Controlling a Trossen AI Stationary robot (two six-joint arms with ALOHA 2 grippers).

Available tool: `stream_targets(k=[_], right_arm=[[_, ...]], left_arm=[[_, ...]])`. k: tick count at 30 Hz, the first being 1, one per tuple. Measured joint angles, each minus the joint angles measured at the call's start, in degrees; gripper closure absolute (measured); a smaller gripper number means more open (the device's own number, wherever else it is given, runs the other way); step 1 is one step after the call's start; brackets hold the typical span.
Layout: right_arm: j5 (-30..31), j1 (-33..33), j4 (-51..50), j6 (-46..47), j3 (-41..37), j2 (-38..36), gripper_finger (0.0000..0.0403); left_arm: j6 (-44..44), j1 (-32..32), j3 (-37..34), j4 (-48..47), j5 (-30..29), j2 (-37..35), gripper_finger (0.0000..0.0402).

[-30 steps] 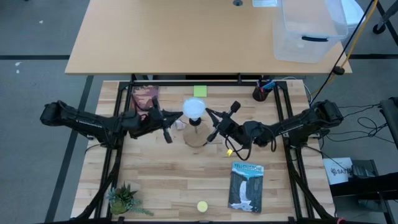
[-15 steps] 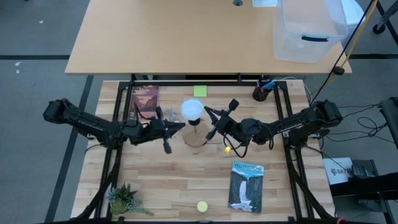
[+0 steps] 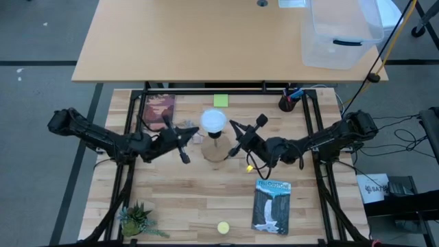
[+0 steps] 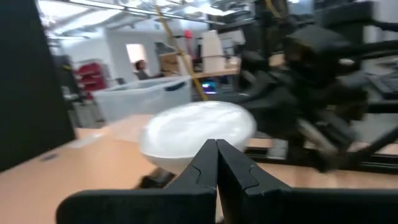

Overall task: Screw lightbulb
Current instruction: Remove the lightbulb from the lamp

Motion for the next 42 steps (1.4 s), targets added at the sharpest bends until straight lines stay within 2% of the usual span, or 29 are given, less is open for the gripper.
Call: stream_targets(k=[5, 12, 19, 31, 42], right_arm=[[-0.7, 1.8, -3.5, 6.7, 0.0, 0.0, 0.0403], [-9.1, 3.0, -1.0, 4.5, 0.0, 0.0, 0.0403], [-9.1, 3.0, 3.3, -1.7, 0.0, 0.0, 0.0403], [-7.2, 0.4, 4.3, -2.9, 0.0, 0.0, 0.0403], [-6.9, -1.6, 4.3, -3.0, 0.0, -0.1, 0.0403]], left_arm=[[1.2, 2.9, 0.0, 0.8, -3.5, 0.0, 0.0402], [-0.5, 8.1, 0.0, 0.8, -0.5, 0.0, 0.0402], [-3.5, 10.9, 0.0, -0.3, 5.7, 0.0, 0.0402], [-5.3, 10.8, 0.0, -1.4, 7.9, -0.1, 0.0402], [-6.5, 7.7, 0.0, -1.5, 8.3, -0.1, 0.0402]])
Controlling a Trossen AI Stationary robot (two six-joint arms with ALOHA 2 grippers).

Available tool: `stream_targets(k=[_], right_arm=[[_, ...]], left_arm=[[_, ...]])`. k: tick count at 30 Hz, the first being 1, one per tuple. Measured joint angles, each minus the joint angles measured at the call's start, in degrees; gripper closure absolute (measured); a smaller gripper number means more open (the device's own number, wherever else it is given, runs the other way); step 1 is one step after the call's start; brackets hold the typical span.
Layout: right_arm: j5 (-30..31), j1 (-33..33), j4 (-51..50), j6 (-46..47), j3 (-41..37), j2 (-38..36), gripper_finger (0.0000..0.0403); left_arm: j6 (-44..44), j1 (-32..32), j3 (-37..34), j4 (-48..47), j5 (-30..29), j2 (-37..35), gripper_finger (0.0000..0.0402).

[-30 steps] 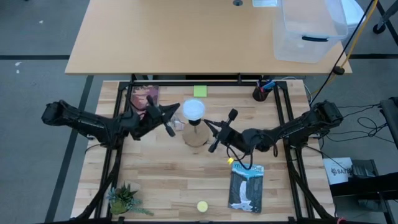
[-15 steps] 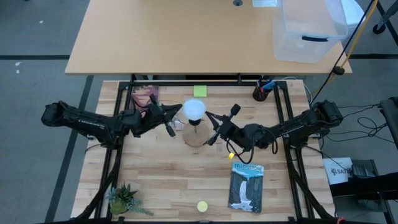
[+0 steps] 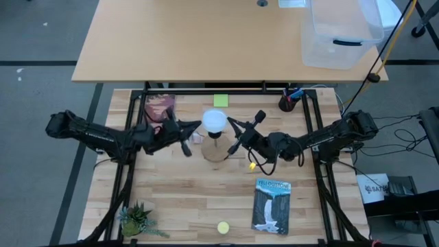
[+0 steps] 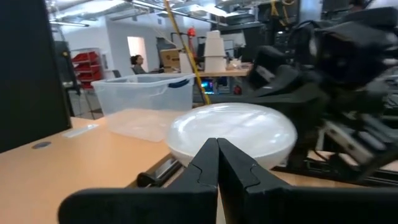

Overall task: Screw lightbulb
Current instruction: Remove the lightbulb from the lamp

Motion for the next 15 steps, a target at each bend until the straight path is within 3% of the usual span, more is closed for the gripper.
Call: stream_targets(k=[15], right_arm=[[-1.2, -2.2, -0.2, -0.2, 0.0, 0.1, 0.0403]], left_arm=[[0.2, -4.6, 0.0, 0.6, -1.8, 0.1, 0.0401]])
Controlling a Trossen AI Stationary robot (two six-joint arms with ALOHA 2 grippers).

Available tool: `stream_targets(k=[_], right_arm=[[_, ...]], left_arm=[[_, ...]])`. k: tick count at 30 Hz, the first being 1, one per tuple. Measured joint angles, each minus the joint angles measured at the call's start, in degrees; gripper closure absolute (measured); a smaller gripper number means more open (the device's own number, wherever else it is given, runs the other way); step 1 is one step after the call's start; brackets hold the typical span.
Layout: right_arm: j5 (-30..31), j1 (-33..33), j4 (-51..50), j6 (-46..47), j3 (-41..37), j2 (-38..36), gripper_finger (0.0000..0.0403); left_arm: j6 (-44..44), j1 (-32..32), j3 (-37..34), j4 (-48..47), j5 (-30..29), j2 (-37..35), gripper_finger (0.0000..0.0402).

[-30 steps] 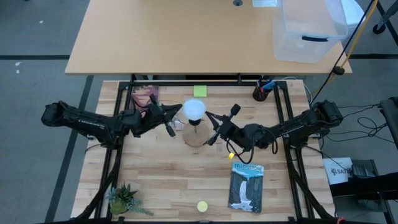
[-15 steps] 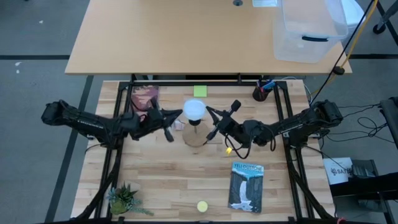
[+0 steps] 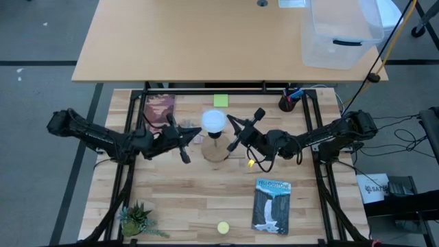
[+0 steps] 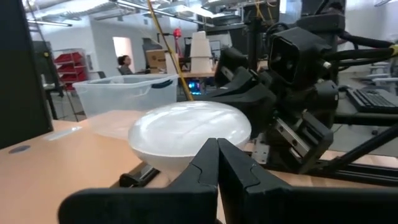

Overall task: Screw lightbulb
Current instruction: Remove the lightbulb from the lamp

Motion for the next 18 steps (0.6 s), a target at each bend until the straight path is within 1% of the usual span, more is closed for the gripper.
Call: stream_targets(k=[4, 7, 10, 14, 18], right_arm=[[1.8, 0.1, 0.5, -1.9, 0.0, -0.1, 0.0403], [4.0, 1.1, 1.4, -3.1, 0.0, -0.4, 0.0403], [4.7, 2.6, 0.9, -2.7, 0.0, -0.5, 0.0403], [4.9, 5.1, -1.3, -0.4, 0.0, -0.5, 0.0403], [4.2, 7.0, -3.2, 1.8, 0.0, -0.5, 0.0403]], left_arm=[[1.7, -1.7, 0.0, 0.1, -3.0, 0.0, 0.0401], [3.9, -3.0, 0.0, 0.2, -6.5, -0.3, 0.0401], [6.0, -3.5, 0.0, 0.0, -9.5, -1.3, 0.0401], [7.5, -2.8, 0.0, -0.9, -10.1, -3.5, 0.0401], [7.5, -0.8, -0.1, -3.6, -9.6, -5.2, 0.0401]])
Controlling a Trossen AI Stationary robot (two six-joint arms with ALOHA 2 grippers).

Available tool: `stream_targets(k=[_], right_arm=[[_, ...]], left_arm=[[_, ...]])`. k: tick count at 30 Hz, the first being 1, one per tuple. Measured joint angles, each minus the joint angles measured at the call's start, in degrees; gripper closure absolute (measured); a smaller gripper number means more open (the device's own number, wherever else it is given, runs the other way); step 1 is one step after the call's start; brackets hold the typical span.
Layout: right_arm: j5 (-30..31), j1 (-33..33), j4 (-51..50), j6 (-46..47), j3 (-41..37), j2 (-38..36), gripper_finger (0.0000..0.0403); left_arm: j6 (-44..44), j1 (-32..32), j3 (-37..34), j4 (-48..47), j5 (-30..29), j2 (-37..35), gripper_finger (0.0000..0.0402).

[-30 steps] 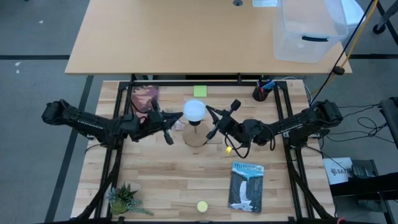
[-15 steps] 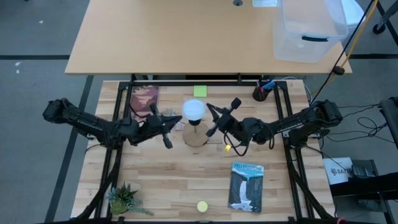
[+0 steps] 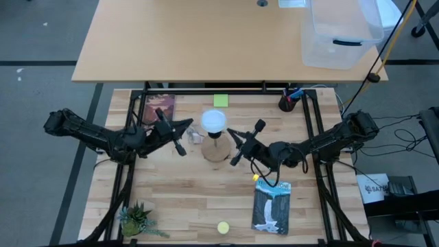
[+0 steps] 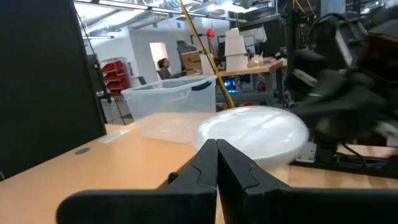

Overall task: Screw lightbulb
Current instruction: Remove the lightbulb from the lamp

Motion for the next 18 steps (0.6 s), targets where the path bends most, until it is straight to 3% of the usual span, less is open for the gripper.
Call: stream_targets(k=[6, 10, 18], right_arm=[[-5.5, -0.4, 0.8, 1.4, 0.0, 0.0, 0.0403], [-5.4, -1.6, 0.9, 1.4, 0.0, 0.0, 0.0403], [-5.6, -2.7, 1.3, 1.1, 0.0, 0.0, 0.0403]], left_arm=[[-1.8, 5.0, 0.0, -0.6, 7.4, -0.3, 0.0401], [-4.6, 7.8, 0.0, -1.9, 12.1, -0.3, 0.0401], [-6.4, 10.1, 0.0, -3.5, 16.0, -0.2, 0.0401]])
